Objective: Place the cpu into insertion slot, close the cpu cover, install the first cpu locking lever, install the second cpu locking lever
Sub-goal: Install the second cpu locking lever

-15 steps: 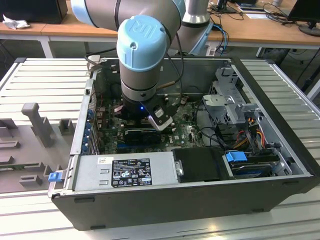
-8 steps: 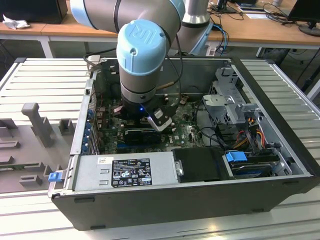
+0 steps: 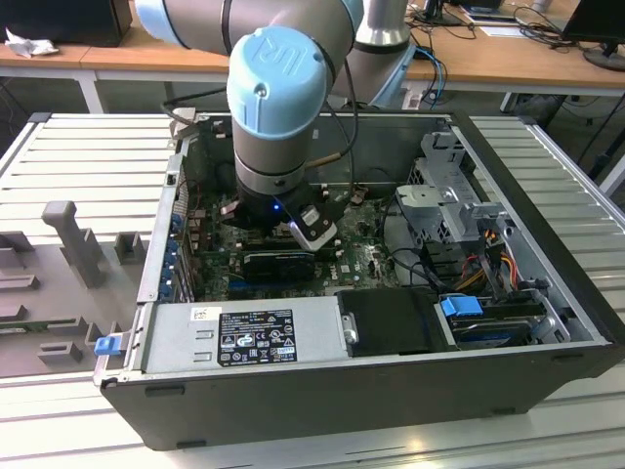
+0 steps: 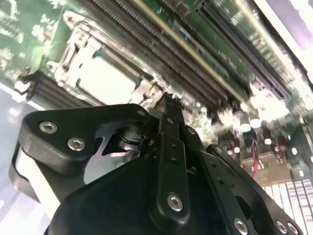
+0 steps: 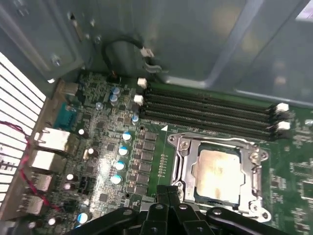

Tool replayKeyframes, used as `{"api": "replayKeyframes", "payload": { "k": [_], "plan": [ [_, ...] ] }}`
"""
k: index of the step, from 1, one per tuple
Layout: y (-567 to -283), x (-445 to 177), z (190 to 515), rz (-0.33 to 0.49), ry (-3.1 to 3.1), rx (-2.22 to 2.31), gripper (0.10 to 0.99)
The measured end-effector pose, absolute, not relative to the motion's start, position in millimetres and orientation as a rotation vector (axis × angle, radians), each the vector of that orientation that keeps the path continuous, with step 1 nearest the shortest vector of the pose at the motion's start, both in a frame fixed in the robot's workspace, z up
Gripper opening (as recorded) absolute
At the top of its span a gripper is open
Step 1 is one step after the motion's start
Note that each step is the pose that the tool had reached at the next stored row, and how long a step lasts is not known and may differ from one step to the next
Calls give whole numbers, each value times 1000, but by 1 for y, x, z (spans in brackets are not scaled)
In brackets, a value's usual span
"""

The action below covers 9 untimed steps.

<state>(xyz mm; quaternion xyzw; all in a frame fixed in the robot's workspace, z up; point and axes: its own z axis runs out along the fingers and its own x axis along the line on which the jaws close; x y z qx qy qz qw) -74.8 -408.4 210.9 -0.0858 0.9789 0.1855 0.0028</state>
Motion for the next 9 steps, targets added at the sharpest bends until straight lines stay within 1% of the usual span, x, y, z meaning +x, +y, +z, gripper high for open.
{"api": "replayKeyframes", "payload": {
  "k": [7,9],
  "plan": [
    [-408,-75,240,582,3070,-269,106],
    [-408,-75,243,582,3070,-269,106]
  ]
}}
